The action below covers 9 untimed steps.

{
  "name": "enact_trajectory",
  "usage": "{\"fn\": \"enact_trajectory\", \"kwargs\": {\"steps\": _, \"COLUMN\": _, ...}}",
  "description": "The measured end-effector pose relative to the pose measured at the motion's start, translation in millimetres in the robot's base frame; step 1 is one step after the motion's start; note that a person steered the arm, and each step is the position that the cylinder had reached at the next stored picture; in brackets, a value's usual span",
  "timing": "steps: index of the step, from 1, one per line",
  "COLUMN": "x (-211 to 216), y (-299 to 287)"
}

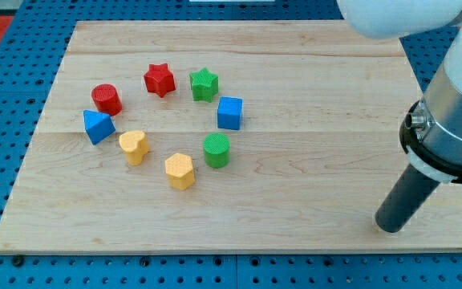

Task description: Push the triangle into the cube

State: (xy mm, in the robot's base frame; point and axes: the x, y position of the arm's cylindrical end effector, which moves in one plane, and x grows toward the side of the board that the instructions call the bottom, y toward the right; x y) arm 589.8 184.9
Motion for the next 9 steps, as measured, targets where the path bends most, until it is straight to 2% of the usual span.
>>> {"fn": "enact_trajectory", "kwargs": {"steps": 3, "x": -0.4, "y": -12.9}}
{"fn": "enact_trajectory", "kwargs": {"steps": 4, "x": -32.0, "y": -31.2}}
{"fn": "enact_trajectory", "kwargs": {"steps": 5, "x": -116.9, "y": -22.6}}
{"fn": "enact_trajectory", "kwargs": {"steps": 6, "x": -150.7, "y": -103.3}}
{"fn": "enact_trajectory", "kwargs": {"steps": 7, "x": -101.5, "y": -114.4}}
{"fn": "enact_trajectory", "kwargs": {"steps": 8, "x": -56.7, "y": -169.4}}
{"fn": "enact_trajectory", "kwargs": {"steps": 9, "x": -34.5, "y": -275.6}}
